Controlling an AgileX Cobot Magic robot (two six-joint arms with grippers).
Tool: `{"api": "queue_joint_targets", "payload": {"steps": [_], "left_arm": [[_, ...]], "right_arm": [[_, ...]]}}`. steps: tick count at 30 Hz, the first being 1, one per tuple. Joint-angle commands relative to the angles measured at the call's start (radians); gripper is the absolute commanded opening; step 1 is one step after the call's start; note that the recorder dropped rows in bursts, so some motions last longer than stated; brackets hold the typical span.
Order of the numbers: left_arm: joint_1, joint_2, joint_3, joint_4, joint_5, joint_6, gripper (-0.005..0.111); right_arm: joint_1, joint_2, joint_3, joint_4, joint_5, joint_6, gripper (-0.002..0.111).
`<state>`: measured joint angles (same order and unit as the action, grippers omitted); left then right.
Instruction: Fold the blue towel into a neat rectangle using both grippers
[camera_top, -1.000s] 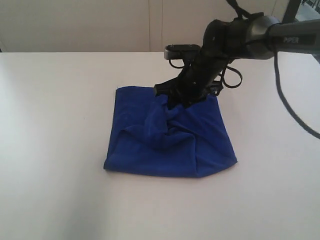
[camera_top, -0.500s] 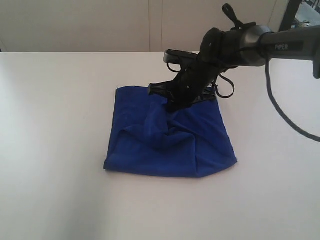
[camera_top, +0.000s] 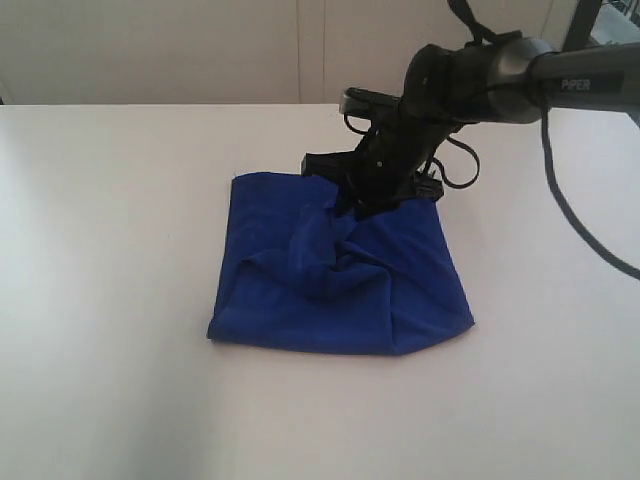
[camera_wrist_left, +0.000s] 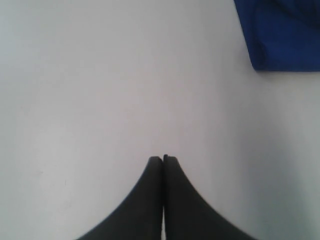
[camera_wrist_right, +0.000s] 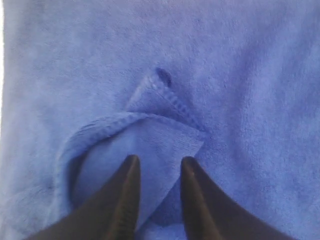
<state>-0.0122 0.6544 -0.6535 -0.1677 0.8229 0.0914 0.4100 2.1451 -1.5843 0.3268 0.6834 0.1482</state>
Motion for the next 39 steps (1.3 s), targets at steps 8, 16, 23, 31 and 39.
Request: {"api": "queue_joint_targets", "payload": {"steps": [8, 16, 23, 31, 39], "left_arm": [[0.000, -0.008, 0.003, -0.005, 0.007, -0.003, 0.000], [0.000, -0.008, 0.003, -0.005, 0.007, -0.003, 0.000], [0.000, -0.008, 0.003, -0.005, 0.007, -0.003, 0.000], [0.000, -0.008, 0.003, -0.005, 0.007, -0.003, 0.000], [0.000, -0.008, 0.003, -0.005, 0.007, -0.003, 0.000]], "right_arm": [[-0.002, 0.049, 0.003, 0.017, -0.004, 0.043, 0.029], [-0.002, 0.049, 0.003, 0.091, -0.041, 0.036, 0.000], [-0.002, -0.016, 0.003, 0.105, -0.065, 0.000, 0.000], [-0.002, -0.109, 0.003, 0.034, 0.008, -0.092, 0.000], [-0.002, -0.024, 0.005, -0.014, -0.004, 0.103, 0.014]]}}
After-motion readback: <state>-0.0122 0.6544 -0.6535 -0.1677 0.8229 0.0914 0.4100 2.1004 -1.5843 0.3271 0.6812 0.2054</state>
